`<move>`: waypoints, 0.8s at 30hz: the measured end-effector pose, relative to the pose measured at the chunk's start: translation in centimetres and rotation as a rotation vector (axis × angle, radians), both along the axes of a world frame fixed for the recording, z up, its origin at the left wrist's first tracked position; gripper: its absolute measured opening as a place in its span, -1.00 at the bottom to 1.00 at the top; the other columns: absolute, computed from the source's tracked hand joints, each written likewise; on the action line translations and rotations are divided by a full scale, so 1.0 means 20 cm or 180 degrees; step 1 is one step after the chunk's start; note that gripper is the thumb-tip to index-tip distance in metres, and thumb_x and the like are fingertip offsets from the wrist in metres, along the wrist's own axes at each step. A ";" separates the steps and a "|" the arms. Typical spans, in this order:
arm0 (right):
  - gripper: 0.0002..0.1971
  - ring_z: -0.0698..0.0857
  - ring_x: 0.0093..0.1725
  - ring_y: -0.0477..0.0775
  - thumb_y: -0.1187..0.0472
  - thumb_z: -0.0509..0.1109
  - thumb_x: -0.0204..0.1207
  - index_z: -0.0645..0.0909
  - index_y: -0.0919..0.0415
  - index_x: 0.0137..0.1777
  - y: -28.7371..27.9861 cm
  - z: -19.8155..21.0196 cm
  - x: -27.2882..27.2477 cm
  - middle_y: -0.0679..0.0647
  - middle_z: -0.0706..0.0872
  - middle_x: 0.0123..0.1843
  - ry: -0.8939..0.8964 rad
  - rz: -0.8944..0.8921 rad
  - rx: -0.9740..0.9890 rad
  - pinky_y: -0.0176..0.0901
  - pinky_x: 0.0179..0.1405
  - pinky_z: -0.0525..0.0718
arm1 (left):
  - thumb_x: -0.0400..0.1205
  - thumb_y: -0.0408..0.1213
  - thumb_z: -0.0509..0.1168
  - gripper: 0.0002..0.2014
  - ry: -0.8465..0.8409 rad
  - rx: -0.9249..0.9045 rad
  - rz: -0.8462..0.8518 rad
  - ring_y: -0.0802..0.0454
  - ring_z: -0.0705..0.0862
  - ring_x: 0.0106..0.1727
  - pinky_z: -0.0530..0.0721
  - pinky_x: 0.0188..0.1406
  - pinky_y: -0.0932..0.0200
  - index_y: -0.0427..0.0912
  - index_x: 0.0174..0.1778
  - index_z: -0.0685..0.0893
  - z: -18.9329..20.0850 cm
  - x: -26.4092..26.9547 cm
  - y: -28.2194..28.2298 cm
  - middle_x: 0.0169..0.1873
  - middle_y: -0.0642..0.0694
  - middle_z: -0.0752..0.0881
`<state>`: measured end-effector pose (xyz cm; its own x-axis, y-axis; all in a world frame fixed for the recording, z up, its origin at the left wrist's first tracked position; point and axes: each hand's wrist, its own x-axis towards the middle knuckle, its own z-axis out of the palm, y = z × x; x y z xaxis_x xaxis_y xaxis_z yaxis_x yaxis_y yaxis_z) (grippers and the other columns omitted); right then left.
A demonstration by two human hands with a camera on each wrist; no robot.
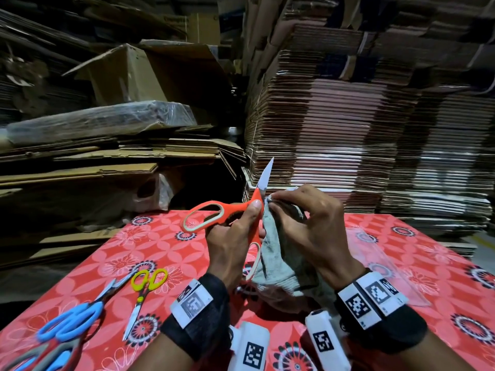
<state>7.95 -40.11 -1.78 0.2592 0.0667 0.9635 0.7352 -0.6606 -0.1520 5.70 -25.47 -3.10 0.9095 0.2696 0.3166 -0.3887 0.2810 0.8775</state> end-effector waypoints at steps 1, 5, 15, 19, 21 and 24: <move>-0.89 0.71 -0.25 -0.13 0.26 0.71 0.47 0.90 0.17 -0.02 0.00 0.00 0.00 0.00 0.77 -0.21 -0.0005 0.0085 -0.0055 -0.36 -0.24 0.62 | 0.63 -0.19 0.56 -0.74 -0.0041 -0.0031 0.0027 -0.05 0.77 -0.39 0.76 -0.24 0.05 -0.14 -0.39 0.88 0.00 0.00 0.00 -0.42 -0.22 0.82; -0.90 0.69 -0.28 -0.07 0.24 0.68 0.50 0.90 0.19 0.00 0.00 0.00 0.01 0.03 0.69 -0.25 0.0076 0.0265 -0.0199 -0.32 -0.26 0.60 | 0.63 -0.22 0.56 -0.80 -0.0069 -0.0017 0.0056 0.01 0.78 -0.42 0.74 -0.36 0.19 -0.23 -0.28 0.87 0.00 0.00 0.00 -0.42 -0.20 0.83; -0.91 0.56 -0.33 -0.07 0.36 0.68 0.47 0.88 0.22 -0.06 -0.02 0.00 0.03 0.04 0.61 -0.30 0.0018 -0.0116 0.0126 -0.37 -0.31 0.52 | 0.65 -0.17 0.53 -0.60 0.0122 -0.0251 -0.0173 -0.10 0.67 -0.49 0.72 -0.34 0.04 -0.29 -0.48 0.80 0.01 -0.01 -0.01 -0.48 -0.30 0.75; -0.89 0.59 -0.31 -0.09 0.36 0.67 0.49 0.88 0.24 -0.01 0.01 -0.01 0.00 0.02 0.63 -0.25 -0.0017 0.0126 -0.0075 -0.55 -0.23 0.45 | 0.63 -0.17 0.55 -0.71 -0.0017 -0.0146 -0.0099 -0.09 0.76 -0.40 0.79 -0.22 0.01 -0.25 -0.36 0.88 0.02 -0.02 0.00 -0.39 -0.27 0.82; -0.89 0.64 -0.28 -0.05 0.34 0.67 0.50 0.88 0.22 0.01 -0.01 0.00 0.01 0.03 0.65 -0.23 0.0040 0.0198 -0.0120 -0.45 -0.24 0.52 | 0.63 -0.17 0.54 -0.70 -0.0039 -0.0034 -0.0094 -0.06 0.77 -0.40 0.79 -0.23 0.03 -0.14 -0.43 0.88 0.02 -0.02 0.00 -0.42 -0.23 0.82; -0.90 0.65 -0.30 -0.03 0.30 0.69 0.49 0.90 0.14 -0.03 -0.03 0.02 0.01 0.04 0.67 -0.27 0.0168 0.0140 0.0075 -0.31 -0.31 0.57 | 0.65 -0.17 0.52 -0.69 0.0064 -0.0071 -0.0277 -0.12 0.70 -0.45 0.73 -0.25 -0.01 -0.21 -0.39 0.86 0.02 -0.02 -0.01 -0.44 -0.30 0.77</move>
<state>8.18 -40.76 -1.43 0.3071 0.0567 0.9500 0.7539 -0.6237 -0.2065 5.29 -25.57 -2.72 0.9358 0.1961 0.2929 -0.3445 0.3325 0.8779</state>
